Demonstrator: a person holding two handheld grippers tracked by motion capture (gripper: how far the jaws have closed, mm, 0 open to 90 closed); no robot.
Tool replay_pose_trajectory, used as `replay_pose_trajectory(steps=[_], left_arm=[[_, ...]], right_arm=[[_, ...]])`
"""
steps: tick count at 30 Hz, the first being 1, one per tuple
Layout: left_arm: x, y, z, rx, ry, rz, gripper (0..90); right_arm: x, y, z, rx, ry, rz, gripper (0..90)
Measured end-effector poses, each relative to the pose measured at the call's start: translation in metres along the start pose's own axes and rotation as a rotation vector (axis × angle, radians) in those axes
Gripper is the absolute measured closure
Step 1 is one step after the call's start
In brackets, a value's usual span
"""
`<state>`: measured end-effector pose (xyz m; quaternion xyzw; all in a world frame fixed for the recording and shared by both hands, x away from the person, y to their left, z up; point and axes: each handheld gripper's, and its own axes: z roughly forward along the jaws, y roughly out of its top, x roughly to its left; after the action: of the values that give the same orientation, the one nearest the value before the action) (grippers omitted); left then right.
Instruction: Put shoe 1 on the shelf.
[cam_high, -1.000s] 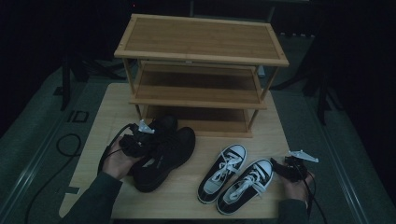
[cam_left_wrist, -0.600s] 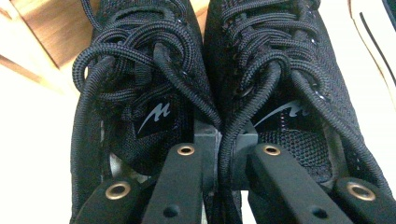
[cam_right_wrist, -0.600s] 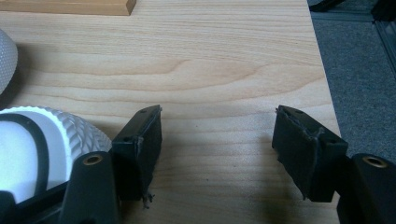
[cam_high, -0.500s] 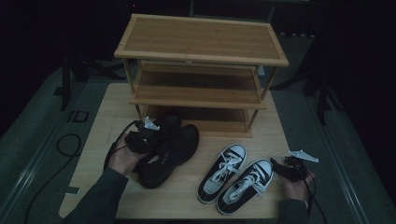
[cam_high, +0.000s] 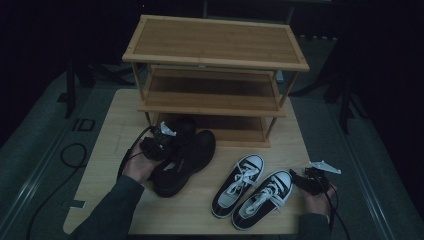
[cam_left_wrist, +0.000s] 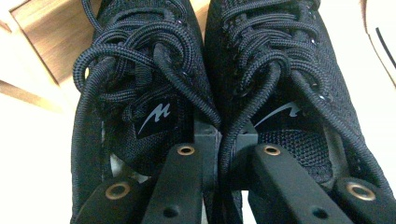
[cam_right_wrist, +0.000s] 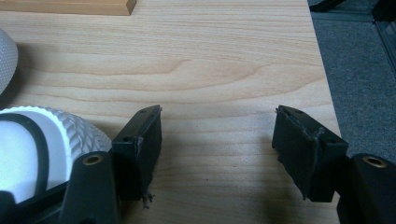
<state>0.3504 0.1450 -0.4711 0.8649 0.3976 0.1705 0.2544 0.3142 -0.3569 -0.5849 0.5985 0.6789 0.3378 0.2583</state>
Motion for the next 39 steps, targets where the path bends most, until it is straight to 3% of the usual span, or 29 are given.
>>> replay_pose_trajectory(steps=[17, 25, 28, 39], left_arm=[[0.002, 0.019, 0.019, -0.006, 0.024, -0.008, 86.1], [0.005, 0.028, 0.028, -0.005, 0.053, -0.019, 86.0], [0.005, 0.033, 0.035, -0.015, 0.083, -0.024, 86.0], [0.003, 0.044, 0.047, -0.031, 0.132, -0.073, 85.9]], right_arm=[[0.000, 0.000, 0.000, 0.001, 0.002, -0.004, 32.5], [0.000, 0.000, 0.000, 0.001, 0.002, -0.004, 32.5], [0.000, 0.000, 0.000, 0.001, 0.002, -0.004, 32.5], [0.000, 0.000, 0.000, 0.001, 0.003, -0.004, 32.5]])
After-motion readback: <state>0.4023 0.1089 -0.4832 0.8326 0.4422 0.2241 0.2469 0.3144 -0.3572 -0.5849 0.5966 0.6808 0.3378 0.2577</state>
